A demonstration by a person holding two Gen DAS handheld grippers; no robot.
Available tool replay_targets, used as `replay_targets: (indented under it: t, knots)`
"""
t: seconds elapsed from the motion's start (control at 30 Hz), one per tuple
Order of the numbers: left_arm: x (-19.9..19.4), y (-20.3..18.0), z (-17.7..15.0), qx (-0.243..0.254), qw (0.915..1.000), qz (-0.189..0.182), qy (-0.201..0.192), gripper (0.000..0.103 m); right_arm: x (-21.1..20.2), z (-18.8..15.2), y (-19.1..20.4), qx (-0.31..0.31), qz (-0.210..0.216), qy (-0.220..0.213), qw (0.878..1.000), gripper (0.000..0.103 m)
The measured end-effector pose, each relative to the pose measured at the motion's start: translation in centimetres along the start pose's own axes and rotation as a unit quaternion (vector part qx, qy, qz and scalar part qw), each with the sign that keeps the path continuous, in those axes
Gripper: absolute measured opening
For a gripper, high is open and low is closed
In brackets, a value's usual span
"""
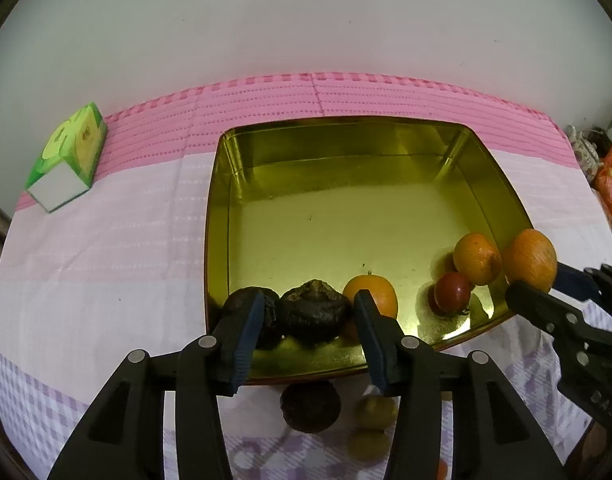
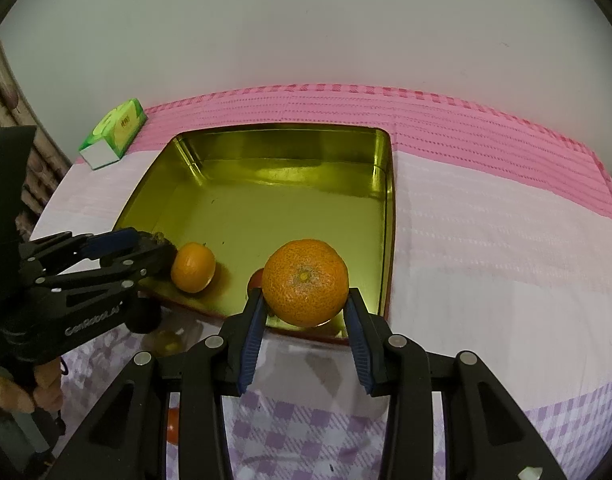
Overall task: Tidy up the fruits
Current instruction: 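Open right gripper to drop the orange in the tin while left releases dark fruit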
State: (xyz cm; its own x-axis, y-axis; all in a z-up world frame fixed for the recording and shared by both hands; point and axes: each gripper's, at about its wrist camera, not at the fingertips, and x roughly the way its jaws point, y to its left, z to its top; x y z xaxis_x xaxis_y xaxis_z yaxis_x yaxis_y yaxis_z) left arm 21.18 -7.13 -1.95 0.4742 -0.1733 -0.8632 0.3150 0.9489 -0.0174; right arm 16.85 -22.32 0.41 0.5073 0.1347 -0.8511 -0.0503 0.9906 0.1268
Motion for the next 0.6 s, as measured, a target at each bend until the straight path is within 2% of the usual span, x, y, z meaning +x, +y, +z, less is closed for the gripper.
replay_targets:
  t: [0.6]
  knots:
    - [-3.9, 1.7, -0.9, -0.008, 0.9994, -0.002, -0.034, 0.055, 1.9, 1.7, 0.7, -0.017, -0.003, 0.004, 1.000, 0.037]
